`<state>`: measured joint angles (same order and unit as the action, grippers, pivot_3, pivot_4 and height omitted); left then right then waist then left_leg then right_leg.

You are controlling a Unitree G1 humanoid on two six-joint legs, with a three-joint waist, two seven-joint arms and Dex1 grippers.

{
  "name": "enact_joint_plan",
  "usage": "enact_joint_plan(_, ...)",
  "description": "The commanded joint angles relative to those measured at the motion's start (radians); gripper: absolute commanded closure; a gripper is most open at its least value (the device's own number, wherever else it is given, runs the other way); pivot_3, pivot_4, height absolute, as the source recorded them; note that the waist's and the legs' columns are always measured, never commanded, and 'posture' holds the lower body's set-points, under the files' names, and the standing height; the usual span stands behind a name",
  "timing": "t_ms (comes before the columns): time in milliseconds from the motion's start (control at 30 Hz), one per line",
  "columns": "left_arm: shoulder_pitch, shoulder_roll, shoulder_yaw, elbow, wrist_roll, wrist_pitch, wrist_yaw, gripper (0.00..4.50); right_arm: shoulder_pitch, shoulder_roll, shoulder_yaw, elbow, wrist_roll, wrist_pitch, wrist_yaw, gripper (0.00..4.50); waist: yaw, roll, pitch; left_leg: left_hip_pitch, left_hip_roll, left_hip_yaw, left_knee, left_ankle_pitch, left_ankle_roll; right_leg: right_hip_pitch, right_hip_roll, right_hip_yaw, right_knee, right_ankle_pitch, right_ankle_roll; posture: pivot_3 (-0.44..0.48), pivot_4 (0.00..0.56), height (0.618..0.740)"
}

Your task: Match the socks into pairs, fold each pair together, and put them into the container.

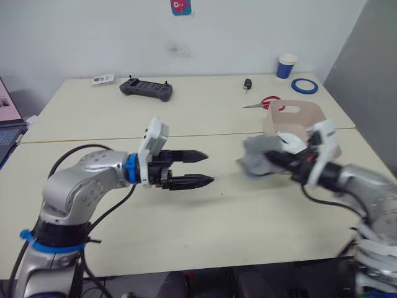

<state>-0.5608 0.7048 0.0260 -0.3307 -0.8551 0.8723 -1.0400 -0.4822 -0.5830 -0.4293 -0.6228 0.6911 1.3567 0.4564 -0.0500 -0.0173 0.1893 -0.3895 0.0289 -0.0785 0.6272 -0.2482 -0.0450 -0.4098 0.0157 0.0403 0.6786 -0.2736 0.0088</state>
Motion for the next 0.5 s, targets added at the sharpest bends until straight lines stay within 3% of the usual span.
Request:
enact_joint_plan(33, -0.066, -0.02, 0.011, 0.014, -0.043, 0.023, 0.002, 0.0, -0.006, -0.206, 0.077, 0.053, -0.186, -0.334, 0.081, 4.33, -0.005, 0.0, 0.0, 0.0, 0.0, 0.0, 0.0, 0.0, 0.0, 0.0, 0.0, 0.0, 0.0, 0.0, 0.0, 0.0, 0.15, 0.74)
enact_joint_plan(133, -0.104, -0.029, 0.017, 0.013, -0.063, 0.038, 0.005, 0.0, -0.019, -0.361, 0.215, 0.216, -0.387, -0.659, 0.148, 4.33, -0.011, -0.001, 0.0, 0.001, 0.0, 0.001, 0.0, 0.0, 0.0, 0.0, 0.0, 0.001, 0.0, 0.0, 0.0, 0.0, 0.15, 0.74)
enact_joint_plan(267, -0.123, -0.03, 0.023, -0.004, -0.073, 0.046, 0.019, 0.0, -0.123, -0.467, 0.488, 0.551, -0.747, -1.217, 0.179, 4.33, -0.016, -0.002, 0.001, 0.002, 0.0, 0.003, 0.0, 0.0, 0.0, 0.0, 0.0, 0.003, 0.0, 0.0, 0.0, 0.0, 0.15, 0.74)
enact_joint_plan(367, -0.118, -0.029, 0.02, -0.016, -0.058, 0.036, 0.03, 0.0, -0.269, -0.453, 0.662, 0.844, -0.962, -1.564, 0.161, 4.33, -0.02, -0.002, 0.001, 0.003, 0.0, 0.005, 0.001, 0.0, 0.0, 0.0, 0.0, 0.005, 0.0, 0.0, 0.001, 0.0, 0.15, 0.74)
enact_joint_plan(500, -0.096, -0.023, 0.02, -0.04, -0.049, 0.03, 0.047, 0.0, -0.427, -0.384, 0.792, 1.146, -1.099, -1.818, 0.177, 4.33, -0.022, -0.002, 0.001, 0.004, 0.0, 0.006, 0.001, 0.002, -0.003, 0.0, 0.0, 0.006, 0.0, 0.0, 0.001, 0.0, 0.15, 0.74)
